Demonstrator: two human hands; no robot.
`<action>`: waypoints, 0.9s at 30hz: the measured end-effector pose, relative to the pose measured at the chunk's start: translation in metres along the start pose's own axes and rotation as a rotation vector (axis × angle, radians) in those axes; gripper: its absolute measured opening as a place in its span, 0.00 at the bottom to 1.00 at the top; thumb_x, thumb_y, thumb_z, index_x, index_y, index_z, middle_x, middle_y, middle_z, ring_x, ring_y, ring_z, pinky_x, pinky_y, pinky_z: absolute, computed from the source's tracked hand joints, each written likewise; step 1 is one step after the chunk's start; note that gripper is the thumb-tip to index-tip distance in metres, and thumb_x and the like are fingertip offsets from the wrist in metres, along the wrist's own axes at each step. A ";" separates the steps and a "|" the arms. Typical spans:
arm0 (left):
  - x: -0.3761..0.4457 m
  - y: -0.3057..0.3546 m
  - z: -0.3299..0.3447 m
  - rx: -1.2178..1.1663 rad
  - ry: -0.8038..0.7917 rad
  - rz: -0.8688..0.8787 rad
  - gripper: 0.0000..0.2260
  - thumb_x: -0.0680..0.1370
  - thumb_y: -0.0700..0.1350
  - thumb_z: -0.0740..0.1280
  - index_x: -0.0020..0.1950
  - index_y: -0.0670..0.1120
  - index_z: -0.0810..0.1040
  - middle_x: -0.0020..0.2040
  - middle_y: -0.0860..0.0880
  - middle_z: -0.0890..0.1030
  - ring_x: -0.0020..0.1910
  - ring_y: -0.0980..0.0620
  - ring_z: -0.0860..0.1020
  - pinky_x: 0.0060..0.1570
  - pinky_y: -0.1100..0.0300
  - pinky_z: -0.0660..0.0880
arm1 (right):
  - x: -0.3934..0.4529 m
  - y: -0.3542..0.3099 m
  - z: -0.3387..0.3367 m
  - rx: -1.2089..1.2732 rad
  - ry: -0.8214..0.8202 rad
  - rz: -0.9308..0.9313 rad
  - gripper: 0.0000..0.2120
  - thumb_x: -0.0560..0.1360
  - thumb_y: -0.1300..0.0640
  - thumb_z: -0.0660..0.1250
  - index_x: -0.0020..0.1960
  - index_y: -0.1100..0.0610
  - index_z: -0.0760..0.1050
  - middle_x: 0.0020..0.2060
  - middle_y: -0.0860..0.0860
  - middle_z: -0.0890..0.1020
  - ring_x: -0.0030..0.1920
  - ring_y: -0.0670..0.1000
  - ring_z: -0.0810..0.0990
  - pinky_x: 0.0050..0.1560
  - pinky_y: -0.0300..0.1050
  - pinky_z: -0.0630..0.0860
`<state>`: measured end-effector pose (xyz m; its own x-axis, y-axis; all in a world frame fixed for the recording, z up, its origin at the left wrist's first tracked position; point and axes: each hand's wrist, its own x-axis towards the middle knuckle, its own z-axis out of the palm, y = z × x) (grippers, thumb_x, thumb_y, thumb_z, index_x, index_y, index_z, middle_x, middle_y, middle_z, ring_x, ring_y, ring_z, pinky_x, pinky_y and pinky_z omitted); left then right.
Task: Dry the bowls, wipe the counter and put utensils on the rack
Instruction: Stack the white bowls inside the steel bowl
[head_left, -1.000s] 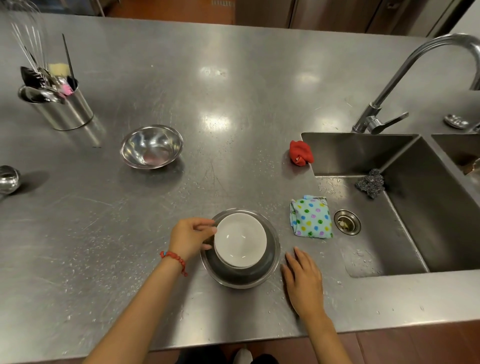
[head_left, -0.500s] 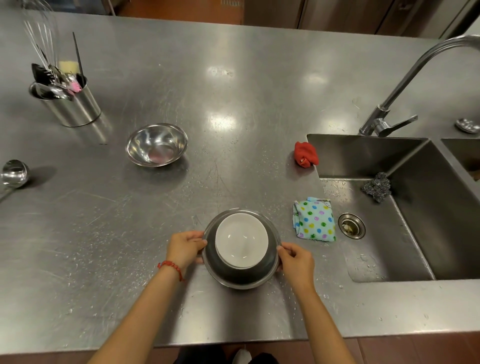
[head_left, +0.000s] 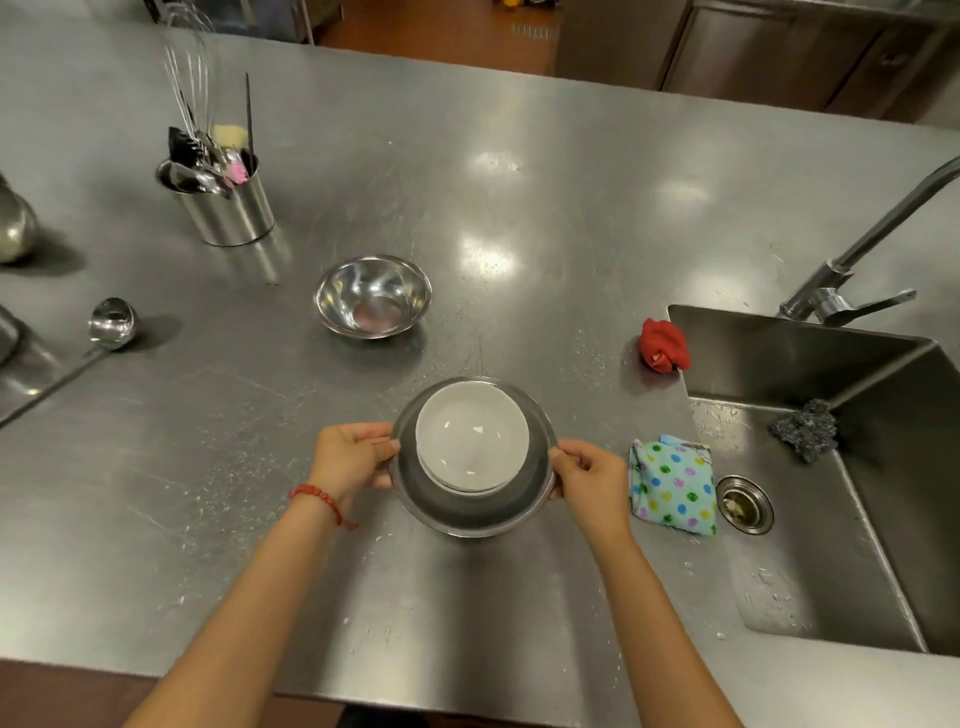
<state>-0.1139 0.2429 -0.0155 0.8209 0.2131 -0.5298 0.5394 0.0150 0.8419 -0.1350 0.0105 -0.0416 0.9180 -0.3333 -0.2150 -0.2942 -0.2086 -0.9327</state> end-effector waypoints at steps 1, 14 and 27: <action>0.006 0.006 -0.008 -0.006 0.006 0.003 0.11 0.74 0.29 0.63 0.55 0.34 0.76 0.19 0.56 0.78 0.18 0.61 0.75 0.18 0.68 0.74 | 0.006 -0.006 0.010 0.012 -0.007 0.000 0.06 0.73 0.67 0.64 0.42 0.65 0.80 0.26 0.60 0.78 0.27 0.50 0.75 0.29 0.43 0.79; 0.141 0.112 -0.104 -0.014 0.006 0.092 0.11 0.74 0.29 0.63 0.55 0.32 0.76 0.34 0.45 0.77 0.22 0.58 0.77 0.22 0.65 0.77 | 0.116 -0.096 0.160 0.016 -0.016 -0.008 0.07 0.73 0.68 0.64 0.40 0.72 0.77 0.26 0.55 0.76 0.20 0.44 0.73 0.23 0.33 0.73; 0.268 0.138 -0.108 -0.004 -0.086 0.018 0.12 0.74 0.30 0.65 0.57 0.34 0.76 0.44 0.40 0.80 0.35 0.50 0.78 0.44 0.51 0.78 | 0.209 -0.105 0.222 -0.098 0.043 0.014 0.11 0.72 0.68 0.63 0.33 0.61 0.79 0.26 0.54 0.77 0.24 0.50 0.73 0.30 0.43 0.77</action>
<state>0.1601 0.4077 -0.0300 0.8435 0.1292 -0.5213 0.5240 0.0154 0.8516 0.1469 0.1668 -0.0528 0.9019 -0.3756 -0.2132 -0.3333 -0.2916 -0.8966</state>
